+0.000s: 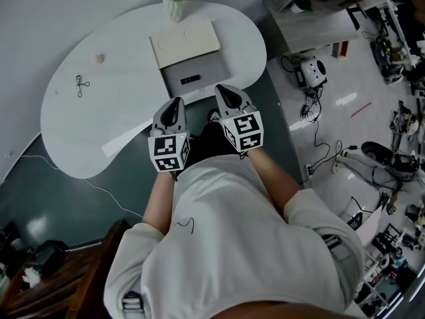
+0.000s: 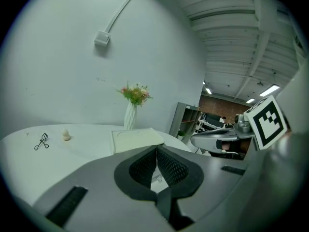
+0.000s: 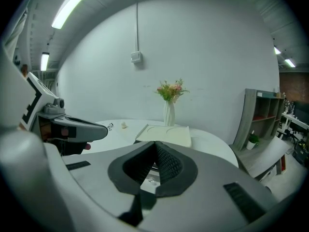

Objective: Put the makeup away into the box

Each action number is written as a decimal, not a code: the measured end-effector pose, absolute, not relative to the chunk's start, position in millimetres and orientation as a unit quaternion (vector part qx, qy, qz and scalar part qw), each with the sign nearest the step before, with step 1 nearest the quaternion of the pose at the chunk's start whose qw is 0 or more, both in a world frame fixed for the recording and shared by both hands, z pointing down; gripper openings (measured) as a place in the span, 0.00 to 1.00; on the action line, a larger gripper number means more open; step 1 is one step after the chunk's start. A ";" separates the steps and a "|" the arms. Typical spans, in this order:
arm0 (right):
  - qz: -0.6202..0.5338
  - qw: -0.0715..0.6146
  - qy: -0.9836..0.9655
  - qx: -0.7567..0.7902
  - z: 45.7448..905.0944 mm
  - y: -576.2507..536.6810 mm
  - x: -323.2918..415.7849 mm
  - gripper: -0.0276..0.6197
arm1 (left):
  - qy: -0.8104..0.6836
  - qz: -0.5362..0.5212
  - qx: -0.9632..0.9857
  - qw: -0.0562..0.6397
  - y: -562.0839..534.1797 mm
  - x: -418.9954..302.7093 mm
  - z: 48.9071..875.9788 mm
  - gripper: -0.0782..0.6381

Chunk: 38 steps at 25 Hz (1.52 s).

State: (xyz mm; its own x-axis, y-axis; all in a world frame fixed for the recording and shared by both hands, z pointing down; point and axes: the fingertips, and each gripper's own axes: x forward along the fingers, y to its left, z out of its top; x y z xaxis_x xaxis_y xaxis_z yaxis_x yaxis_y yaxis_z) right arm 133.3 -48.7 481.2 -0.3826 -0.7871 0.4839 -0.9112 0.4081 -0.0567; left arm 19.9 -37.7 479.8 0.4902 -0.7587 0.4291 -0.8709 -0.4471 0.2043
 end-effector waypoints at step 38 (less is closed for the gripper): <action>-0.027 0.062 -0.870 0.489 263.6 -95.3 193.2 0.04 | -0.588 0.030 0.808 0.008 -66.6 63.3 266.5 0.14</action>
State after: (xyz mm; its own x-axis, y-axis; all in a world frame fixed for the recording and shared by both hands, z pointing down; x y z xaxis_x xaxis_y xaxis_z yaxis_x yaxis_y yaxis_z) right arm 193.2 -95.3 263.6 -0.5148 -0.8533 0.0824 -0.8466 0.5212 0.1075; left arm 63.3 -66.6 266.5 0.3068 -0.9499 0.0591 -0.9510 -0.3085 -0.0222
